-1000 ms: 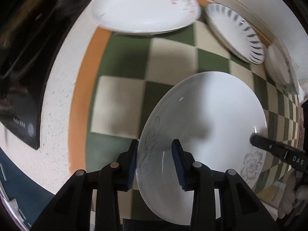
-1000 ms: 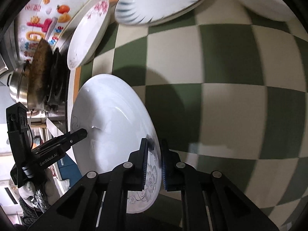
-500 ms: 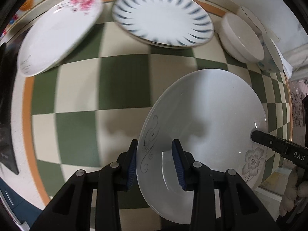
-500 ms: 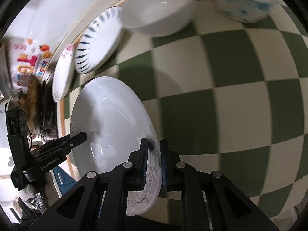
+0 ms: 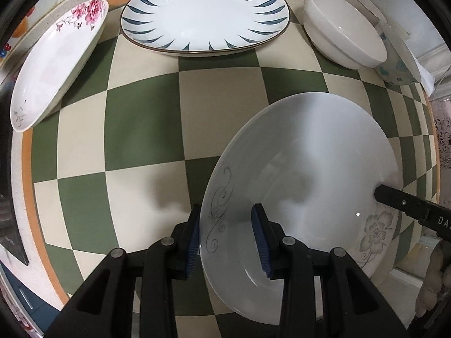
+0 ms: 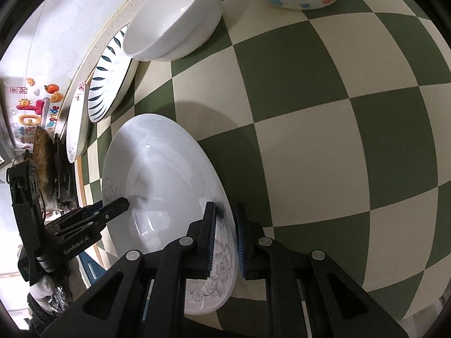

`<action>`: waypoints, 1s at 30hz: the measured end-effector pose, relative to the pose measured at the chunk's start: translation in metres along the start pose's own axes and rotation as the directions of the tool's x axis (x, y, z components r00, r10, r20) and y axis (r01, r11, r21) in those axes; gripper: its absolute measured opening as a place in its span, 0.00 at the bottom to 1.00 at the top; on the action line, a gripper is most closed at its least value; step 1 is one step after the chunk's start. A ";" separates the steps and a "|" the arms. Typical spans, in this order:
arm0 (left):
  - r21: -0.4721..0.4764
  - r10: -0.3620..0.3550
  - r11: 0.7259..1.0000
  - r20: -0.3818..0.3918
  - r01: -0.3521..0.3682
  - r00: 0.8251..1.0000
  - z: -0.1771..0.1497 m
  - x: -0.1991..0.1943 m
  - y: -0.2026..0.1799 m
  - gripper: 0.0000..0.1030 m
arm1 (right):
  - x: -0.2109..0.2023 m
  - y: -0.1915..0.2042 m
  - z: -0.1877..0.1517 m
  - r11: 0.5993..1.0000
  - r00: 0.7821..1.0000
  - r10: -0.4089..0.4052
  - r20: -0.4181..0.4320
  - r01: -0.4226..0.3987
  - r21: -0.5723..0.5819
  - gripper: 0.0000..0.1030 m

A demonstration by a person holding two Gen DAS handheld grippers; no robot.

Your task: Organize plates and bowls

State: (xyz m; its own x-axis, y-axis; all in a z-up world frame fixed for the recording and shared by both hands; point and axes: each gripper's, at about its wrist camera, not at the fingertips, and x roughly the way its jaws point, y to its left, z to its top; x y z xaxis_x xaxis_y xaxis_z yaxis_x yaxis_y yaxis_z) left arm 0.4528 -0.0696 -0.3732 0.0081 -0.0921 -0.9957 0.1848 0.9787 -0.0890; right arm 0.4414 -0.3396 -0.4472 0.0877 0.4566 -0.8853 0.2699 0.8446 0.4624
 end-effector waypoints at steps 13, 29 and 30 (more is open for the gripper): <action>-0.056 -0.018 0.998 0.034 0.020 0.999 -0.003 -0.020 0.008 0.31 | 0.001 0.004 0.004 0.999 0.999 -0.001 -0.046 0.003 0.035 0.17; -0.466 -0.007 0.878 0.218 0.111 0.976 0.018 -0.102 0.219 0.35 | -0.010 0.258 0.072 0.946 0.991 0.119 0.066 -0.092 -0.312 0.40; -0.481 -0.011 0.870 0.212 0.114 0.977 0.020 -0.096 0.230 0.35 | 0.007 0.277 0.089 0.936 0.993 0.106 0.058 -0.080 -0.342 0.40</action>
State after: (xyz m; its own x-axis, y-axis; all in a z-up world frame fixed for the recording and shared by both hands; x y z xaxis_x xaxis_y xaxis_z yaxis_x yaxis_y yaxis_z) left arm 0.5141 0.1606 -0.2979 0.2139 -0.1393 -0.9669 -0.3108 0.9287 -0.2026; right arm 0.6024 -0.1273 -0.3299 0.1712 0.5265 -0.8327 -0.0824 0.8499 0.5204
